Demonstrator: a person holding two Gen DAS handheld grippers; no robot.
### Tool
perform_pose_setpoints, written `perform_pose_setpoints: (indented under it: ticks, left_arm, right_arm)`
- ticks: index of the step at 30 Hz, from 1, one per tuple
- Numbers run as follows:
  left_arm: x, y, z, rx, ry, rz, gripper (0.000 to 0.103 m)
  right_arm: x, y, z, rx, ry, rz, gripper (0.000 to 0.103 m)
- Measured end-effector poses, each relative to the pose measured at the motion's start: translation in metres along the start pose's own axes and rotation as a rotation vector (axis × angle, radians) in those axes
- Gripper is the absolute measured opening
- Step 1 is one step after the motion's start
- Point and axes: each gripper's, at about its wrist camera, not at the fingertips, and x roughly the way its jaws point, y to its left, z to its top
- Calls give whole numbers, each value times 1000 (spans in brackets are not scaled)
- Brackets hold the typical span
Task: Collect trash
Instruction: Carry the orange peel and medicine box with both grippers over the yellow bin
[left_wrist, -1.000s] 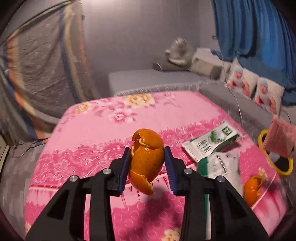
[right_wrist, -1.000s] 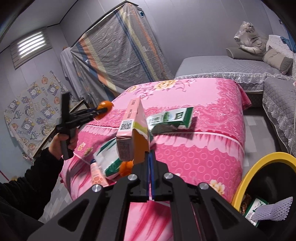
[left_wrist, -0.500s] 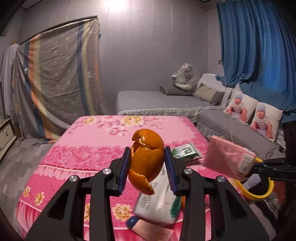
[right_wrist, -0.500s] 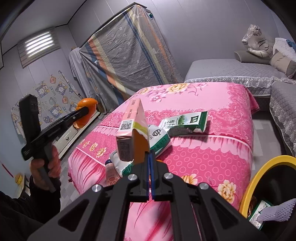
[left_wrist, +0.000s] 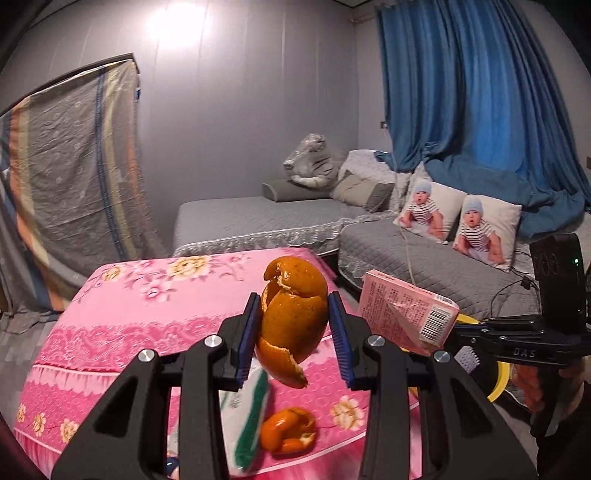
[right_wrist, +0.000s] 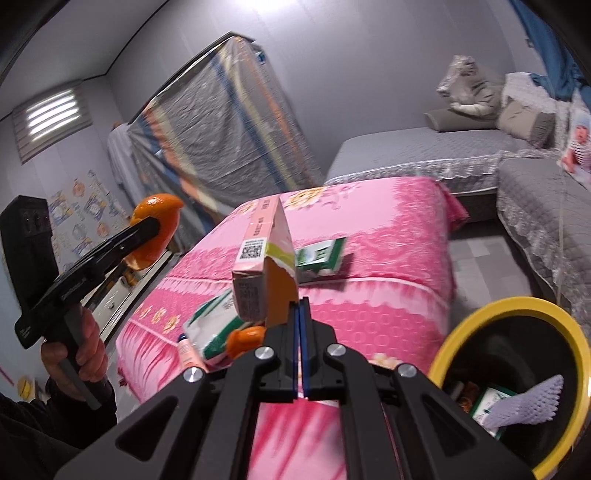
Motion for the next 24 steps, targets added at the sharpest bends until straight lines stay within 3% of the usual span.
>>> perform_pose_setpoints:
  ticks: [10,16,24]
  left_arm:
    - [29,-62,12,66,-3,-142,35]
    - [43,-94,12,104,9,-187,35]
    - [58,-128,7,148,32,-238,36]
  right_arm:
    - [-36,-58,-9,84,-70,-168,1]
    - [-51,-90,-19,144,-99,-284,1]
    - [-59,-127,-40,237,-83,-377,1]
